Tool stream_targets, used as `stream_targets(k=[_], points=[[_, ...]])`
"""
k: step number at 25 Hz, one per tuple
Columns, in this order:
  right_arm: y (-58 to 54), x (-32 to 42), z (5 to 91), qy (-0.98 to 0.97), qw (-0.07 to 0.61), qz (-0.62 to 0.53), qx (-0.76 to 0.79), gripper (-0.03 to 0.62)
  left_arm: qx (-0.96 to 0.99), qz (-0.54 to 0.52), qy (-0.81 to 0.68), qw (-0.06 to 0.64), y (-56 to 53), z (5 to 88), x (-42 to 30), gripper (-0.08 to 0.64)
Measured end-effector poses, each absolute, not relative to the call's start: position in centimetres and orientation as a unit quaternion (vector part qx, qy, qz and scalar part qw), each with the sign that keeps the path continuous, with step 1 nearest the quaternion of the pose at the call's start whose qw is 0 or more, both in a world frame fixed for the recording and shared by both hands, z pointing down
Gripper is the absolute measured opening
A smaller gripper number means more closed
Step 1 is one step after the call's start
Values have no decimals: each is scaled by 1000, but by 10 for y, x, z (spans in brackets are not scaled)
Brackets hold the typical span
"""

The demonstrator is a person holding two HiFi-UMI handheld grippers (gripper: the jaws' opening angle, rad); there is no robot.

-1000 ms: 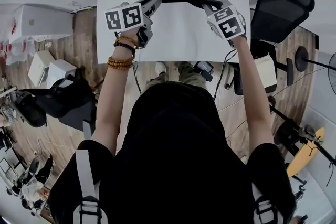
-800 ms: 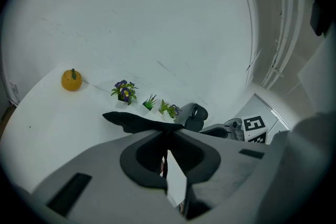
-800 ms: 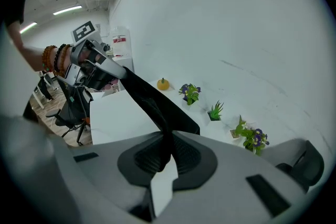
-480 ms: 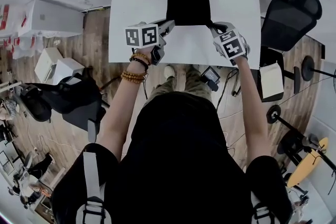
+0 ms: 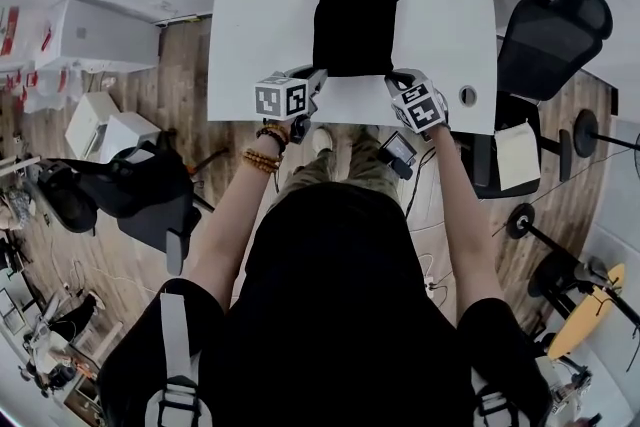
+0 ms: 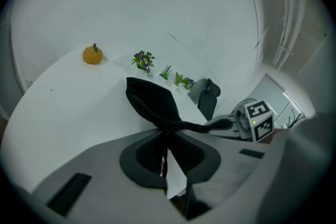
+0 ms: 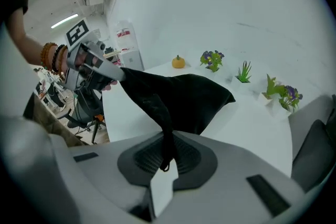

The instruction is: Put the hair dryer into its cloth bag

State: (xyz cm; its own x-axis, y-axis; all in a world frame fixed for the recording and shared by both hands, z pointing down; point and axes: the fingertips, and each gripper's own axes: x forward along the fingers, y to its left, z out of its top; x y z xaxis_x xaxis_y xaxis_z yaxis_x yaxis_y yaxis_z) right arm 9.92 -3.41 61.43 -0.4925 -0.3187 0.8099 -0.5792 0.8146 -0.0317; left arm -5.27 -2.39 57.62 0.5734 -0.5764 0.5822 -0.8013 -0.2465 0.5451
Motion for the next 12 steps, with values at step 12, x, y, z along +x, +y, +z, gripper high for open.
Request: stream_targets(k=[12], points=[[12, 93, 665, -840, 427, 221, 250, 79, 755, 209, -450, 428, 17, 651, -74, 41]])
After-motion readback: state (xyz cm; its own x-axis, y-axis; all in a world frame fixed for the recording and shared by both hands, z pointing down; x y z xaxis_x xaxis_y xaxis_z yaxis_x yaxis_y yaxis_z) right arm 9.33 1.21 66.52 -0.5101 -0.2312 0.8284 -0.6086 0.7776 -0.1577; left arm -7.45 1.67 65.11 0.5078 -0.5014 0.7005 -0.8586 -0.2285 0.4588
